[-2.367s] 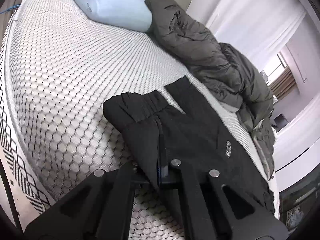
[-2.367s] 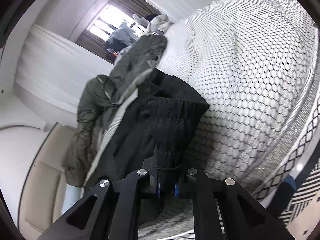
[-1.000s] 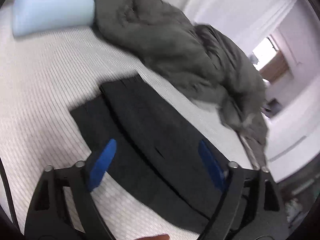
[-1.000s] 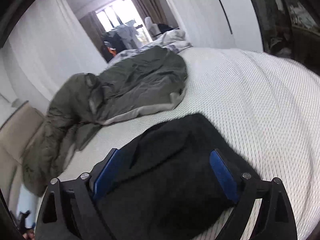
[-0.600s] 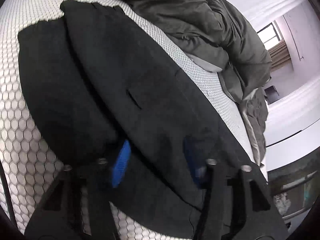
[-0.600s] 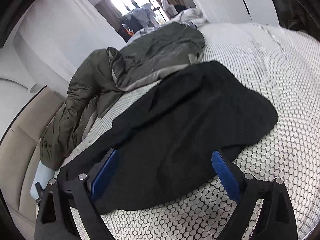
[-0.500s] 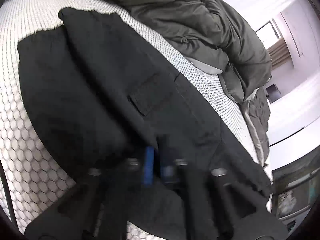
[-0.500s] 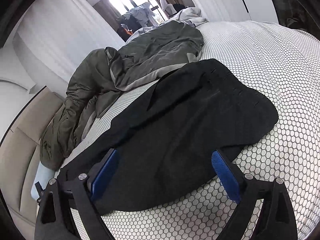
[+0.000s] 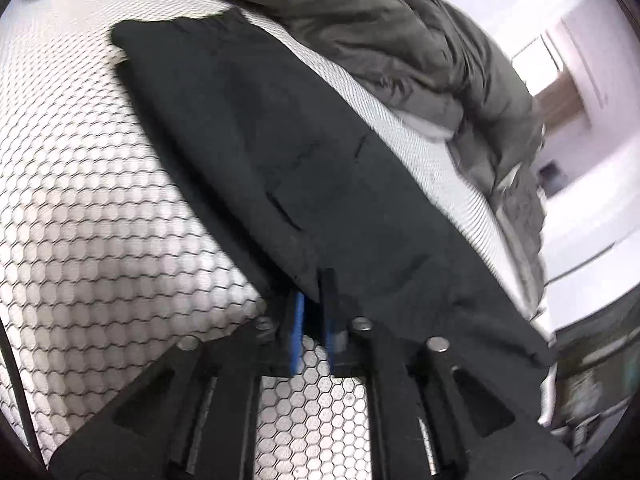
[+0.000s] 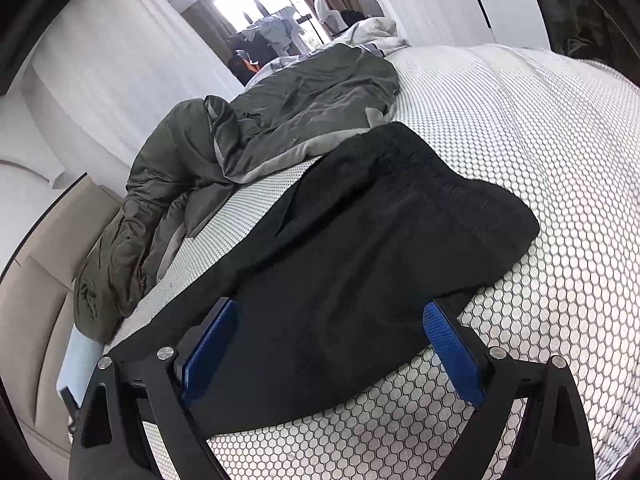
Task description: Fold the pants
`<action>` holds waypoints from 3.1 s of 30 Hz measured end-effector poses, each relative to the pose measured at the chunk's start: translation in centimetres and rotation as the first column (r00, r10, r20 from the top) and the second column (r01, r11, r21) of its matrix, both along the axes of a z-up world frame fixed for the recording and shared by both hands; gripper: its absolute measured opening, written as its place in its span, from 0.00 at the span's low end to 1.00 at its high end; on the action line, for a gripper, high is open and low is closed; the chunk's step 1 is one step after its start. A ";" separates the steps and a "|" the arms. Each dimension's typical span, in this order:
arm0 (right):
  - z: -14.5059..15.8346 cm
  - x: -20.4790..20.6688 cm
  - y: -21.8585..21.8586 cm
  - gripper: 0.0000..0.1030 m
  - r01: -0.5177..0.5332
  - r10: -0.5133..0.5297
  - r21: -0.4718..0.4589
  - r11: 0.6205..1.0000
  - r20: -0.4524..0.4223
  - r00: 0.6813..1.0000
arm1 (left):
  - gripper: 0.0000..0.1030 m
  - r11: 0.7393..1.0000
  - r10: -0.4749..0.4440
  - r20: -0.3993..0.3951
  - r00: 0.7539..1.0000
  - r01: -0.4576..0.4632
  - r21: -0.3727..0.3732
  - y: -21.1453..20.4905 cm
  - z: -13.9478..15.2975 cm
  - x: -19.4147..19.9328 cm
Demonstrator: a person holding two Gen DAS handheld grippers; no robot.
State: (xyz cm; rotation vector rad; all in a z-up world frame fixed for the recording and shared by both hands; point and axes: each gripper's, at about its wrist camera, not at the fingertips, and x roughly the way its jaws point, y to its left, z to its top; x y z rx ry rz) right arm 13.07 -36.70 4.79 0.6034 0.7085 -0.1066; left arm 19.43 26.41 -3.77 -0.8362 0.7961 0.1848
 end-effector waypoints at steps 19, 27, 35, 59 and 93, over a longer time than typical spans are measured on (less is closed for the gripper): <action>-3.8 -3.8 -4.6 0.92 0.100 -0.084 0.214 0.972 -0.080 0.993 | 0.01 0.978 0.210 0.089 0.974 -0.210 -0.010 5.7 0.1 3.0; -7.6 1.5 -6.5 0.56 0.092 -0.094 0.395 0.914 -0.014 0.995 | 0.01 0.975 0.219 0.080 0.972 -0.216 -0.049 6.1 -0.7 3.1; -6.0 -1.4 -5.4 0.03 0.085 -0.109 0.367 0.926 0.045 0.993 | 0.01 0.975 0.222 0.123 0.967 -0.222 -0.009 7.2 1.2 -3.1; -6.3 -9.1 -6.5 0.32 0.193 -0.191 0.390 0.900 -0.044 0.981 | 0.78 0.984 -0.126 0.169 0.977 0.101 0.149 -2.5 7.1 -8.5; -1.0 8.9 -3.1 0.13 -0.328 0.296 -0.246 0.912 -0.156 0.942 | 0.99 0.802 -0.503 -0.047 0.863 0.486 0.347 -15.8 3.4 -2.5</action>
